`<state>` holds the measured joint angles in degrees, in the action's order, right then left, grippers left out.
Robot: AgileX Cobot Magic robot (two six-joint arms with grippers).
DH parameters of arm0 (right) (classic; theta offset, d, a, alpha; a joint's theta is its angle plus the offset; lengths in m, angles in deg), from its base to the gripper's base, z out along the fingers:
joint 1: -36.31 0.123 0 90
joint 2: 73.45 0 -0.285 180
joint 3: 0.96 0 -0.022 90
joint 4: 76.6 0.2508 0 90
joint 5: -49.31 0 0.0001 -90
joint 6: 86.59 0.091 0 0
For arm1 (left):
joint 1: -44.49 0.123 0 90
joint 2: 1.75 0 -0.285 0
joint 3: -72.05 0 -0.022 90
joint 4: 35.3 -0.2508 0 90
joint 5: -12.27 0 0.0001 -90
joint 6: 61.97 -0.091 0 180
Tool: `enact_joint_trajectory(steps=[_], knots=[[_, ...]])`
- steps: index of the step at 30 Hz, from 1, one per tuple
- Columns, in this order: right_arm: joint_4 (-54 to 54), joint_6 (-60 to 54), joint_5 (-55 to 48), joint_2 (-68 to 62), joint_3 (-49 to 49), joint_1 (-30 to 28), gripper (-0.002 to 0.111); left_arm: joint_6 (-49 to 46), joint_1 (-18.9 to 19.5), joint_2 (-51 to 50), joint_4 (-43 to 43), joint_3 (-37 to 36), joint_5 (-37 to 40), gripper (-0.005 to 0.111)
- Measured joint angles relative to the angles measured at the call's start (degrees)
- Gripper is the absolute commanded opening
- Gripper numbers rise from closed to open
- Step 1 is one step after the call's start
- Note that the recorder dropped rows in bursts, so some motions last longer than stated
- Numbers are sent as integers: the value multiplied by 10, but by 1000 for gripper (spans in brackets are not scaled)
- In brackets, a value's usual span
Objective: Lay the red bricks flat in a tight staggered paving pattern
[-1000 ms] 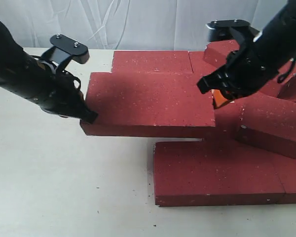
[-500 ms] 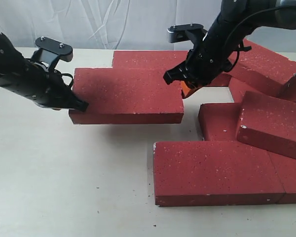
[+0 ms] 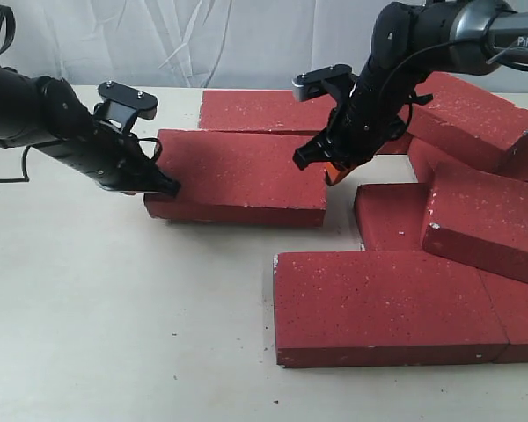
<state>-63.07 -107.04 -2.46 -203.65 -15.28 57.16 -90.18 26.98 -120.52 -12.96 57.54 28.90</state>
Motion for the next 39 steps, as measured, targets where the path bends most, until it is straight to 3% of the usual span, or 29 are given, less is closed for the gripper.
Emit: enact_joint_trajectory(steps=[6,15,21,26,32,35,39], knots=[[-29,0,27,-4,-4,-1,-1,-1,3,-2,2,3,-8,0],[-131,50,50,-4,-5,4,-1,-1,69,-2,5,6,10,0],[-158,59,44,10,-5,4,-1,-4,77,15,4,6,14,0],[-48,-7,3,64,-5,4,-1,-32,77,72,-1,-19,15,0],[213,-244,-57,82,20,41,-1,-37,77,82,-40,-55,-40,0],[232,-288,-64,60,23,80,-1,-37,77,60,-35,-56,-85,0],[156,-286,-56,29,25,127,-1,-37,77,30,-26,-51,-104,0]])
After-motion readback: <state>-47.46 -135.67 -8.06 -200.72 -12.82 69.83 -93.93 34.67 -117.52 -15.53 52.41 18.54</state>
